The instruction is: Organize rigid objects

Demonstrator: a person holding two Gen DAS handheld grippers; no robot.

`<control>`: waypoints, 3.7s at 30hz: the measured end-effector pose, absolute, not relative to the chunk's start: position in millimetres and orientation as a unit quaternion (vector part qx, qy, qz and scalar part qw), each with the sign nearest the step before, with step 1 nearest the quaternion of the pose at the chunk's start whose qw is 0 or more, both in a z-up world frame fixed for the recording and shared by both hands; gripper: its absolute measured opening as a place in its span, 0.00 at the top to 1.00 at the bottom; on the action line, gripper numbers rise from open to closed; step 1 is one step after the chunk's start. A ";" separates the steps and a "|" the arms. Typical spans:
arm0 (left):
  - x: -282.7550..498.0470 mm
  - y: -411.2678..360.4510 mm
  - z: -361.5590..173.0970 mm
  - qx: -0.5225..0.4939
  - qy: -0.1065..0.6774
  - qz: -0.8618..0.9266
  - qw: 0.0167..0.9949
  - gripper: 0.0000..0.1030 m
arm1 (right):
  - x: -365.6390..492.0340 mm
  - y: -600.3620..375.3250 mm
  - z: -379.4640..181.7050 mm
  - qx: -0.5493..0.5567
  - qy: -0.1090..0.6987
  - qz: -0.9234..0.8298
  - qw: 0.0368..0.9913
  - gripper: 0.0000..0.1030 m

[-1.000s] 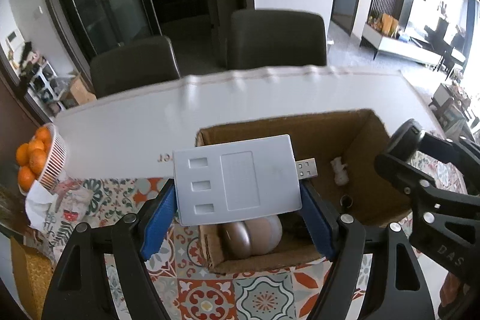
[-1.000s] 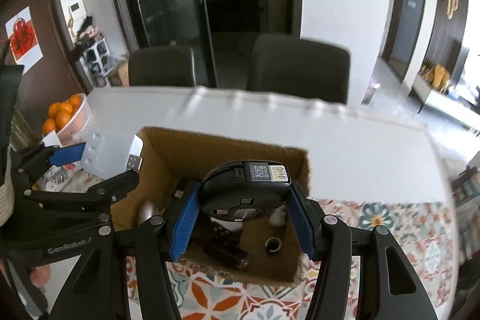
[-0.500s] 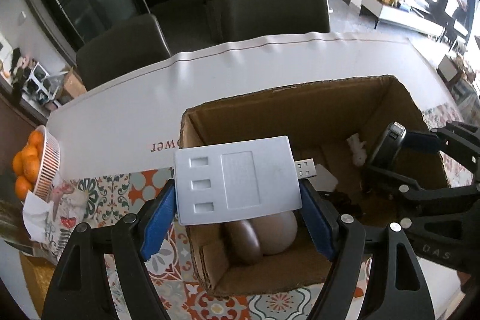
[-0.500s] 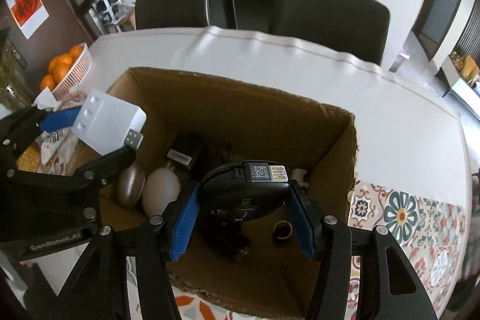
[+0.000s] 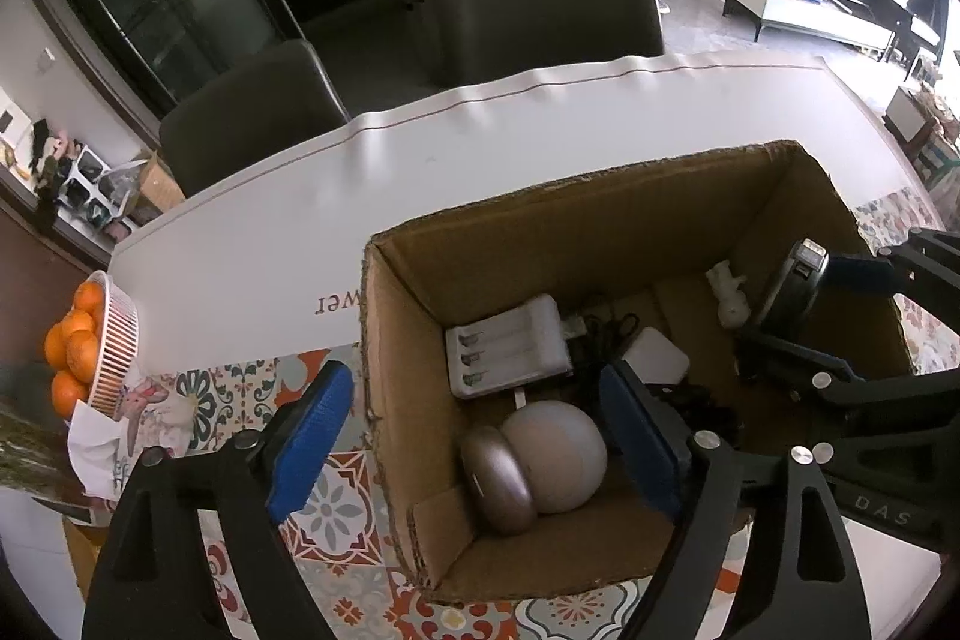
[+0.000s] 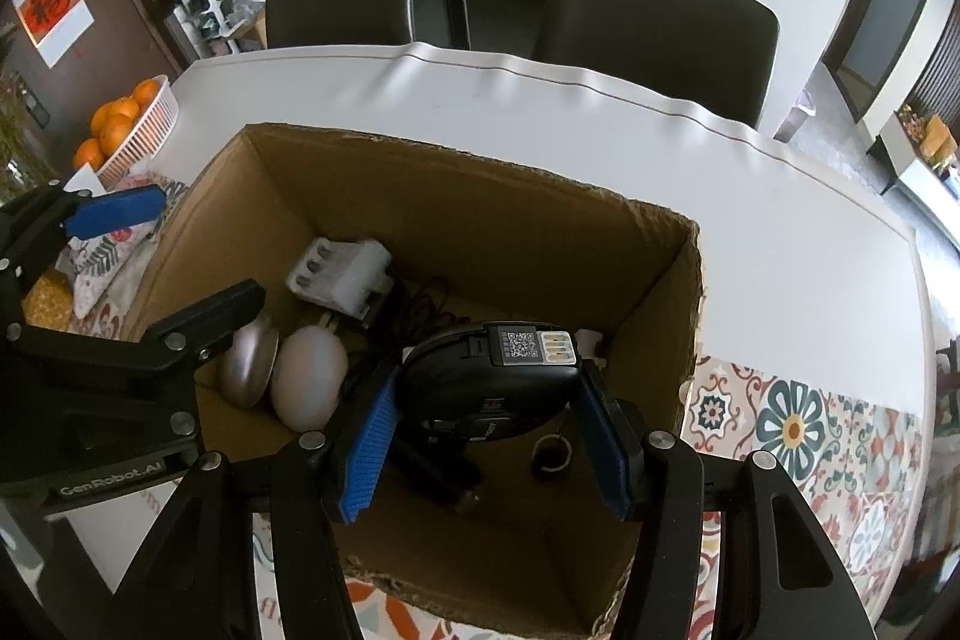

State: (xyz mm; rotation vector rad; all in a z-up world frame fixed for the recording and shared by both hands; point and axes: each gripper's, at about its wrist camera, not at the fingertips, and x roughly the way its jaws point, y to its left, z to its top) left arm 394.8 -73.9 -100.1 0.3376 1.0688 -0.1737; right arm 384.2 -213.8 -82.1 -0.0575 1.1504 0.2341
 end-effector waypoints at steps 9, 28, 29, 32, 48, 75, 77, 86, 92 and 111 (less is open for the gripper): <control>377.2 -64.1 -81.6 0.151 0.490 -0.066 0.856 0.09 | 368.4 -210.0 -61.5 -0.031 0.524 0.096 0.846 0.36; 260.4 -36.8 0.3 0.087 0.378 -0.003 0.922 0.00 | 239.0 -221.7 36.6 0.008 0.388 -0.047 0.920 0.14; 253.7 -36.4 4.2 0.086 0.374 -0.003 0.924 0.00 | 232.1 -221.9 41.5 0.010 0.380 -0.048 0.924 0.14; 235.9 -35.2 15.0 0.079 0.363 -0.007 0.929 0.00 | 208.2 -220.7 55.6 0.010 0.358 -0.055 0.932 0.12; 149.4 -30.5 53.7 0.070 0.299 -0.019 0.952 0.00 | 120.5 -215.4 89.8 0.023 0.293 -0.055 0.954 0.10; 106.7 -33.4 76.5 0.063 0.264 -0.034 0.962 0.00 | 75.4 -217.1 105.0 0.019 0.258 -0.057 0.964 0.09; 106.5 -33.3 76.5 0.063 0.264 -0.034 0.962 0.00 | 75.3 -217.1 105.2 0.020 0.258 -0.058 0.964 0.09; 104.1 -33.4 77.7 0.061 0.260 -0.032 0.963 0.00 | 71.8 -216.5 106.7 0.020 0.257 -0.056 0.965 0.09; 101.4 -31.8 81.2 0.060 0.257 -0.030 0.964 0.00 | 64.7 -212.3 112.7 0.019 0.255 -0.053 0.965 0.09; 100.0 -28.8 81.9 0.059 0.255 -0.028 0.965 0.00 | 66.0 -208.7 114.6 0.017 0.253 -0.053 0.966 0.09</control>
